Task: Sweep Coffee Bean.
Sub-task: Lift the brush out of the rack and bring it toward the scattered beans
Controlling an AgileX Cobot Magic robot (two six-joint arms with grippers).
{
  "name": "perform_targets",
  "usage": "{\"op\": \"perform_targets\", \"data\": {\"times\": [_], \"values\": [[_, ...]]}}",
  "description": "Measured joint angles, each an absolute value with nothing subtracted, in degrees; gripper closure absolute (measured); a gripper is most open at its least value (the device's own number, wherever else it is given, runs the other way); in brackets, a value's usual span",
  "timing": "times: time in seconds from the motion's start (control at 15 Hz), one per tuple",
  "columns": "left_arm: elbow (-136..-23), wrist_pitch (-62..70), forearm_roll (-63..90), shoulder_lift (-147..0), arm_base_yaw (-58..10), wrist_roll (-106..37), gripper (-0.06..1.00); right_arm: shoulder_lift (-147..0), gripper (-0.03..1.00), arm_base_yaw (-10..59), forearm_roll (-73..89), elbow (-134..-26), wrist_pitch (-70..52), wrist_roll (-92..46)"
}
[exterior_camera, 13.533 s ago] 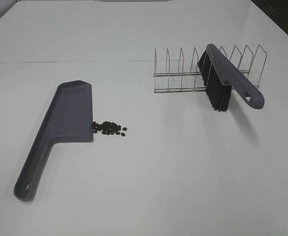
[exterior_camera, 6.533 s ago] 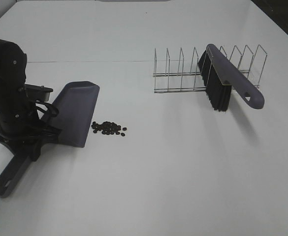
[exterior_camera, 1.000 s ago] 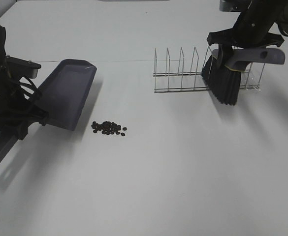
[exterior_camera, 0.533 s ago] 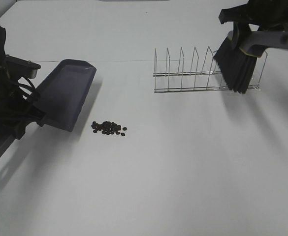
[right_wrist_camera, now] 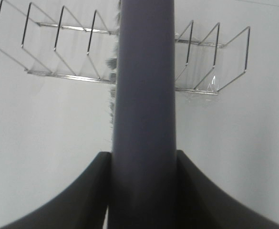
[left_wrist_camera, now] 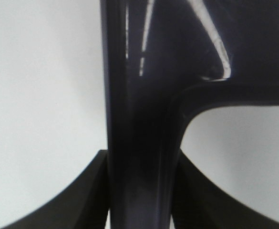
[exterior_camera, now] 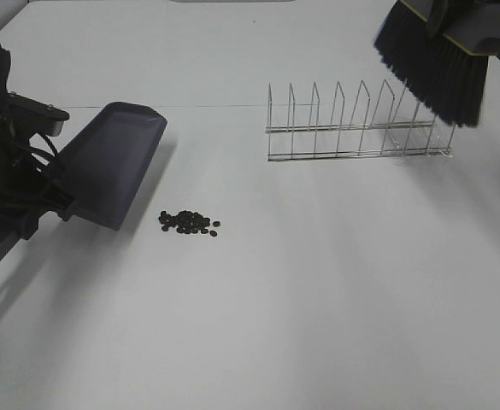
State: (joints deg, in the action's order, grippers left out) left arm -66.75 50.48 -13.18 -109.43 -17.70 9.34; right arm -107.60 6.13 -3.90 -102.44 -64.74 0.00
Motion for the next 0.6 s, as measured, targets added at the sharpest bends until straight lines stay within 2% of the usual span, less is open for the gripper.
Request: {"op": "perform_targets", "data": {"times": [0.07, 0.2, 0.6], "values": [[-66.75, 50.59, -13.35, -109.43, -17.70, 9.34, 0.61, -106.91, 0.60, 7.05, -4.41, -101.41, -64.63, 0.52], [-66.75, 50.88, -15.24, -109.43, -17.70, 9.34, 0.61, -102.90, 0.60, 12.38, -9.63, -91.62, -61.25, 4.81], [-66.75, 50.02, -15.58, -113.10, -17.70, 7.05, 0.61, -102.96, 0.60, 19.48, -15.53, -79.98, -55.75, 12.26]]}}
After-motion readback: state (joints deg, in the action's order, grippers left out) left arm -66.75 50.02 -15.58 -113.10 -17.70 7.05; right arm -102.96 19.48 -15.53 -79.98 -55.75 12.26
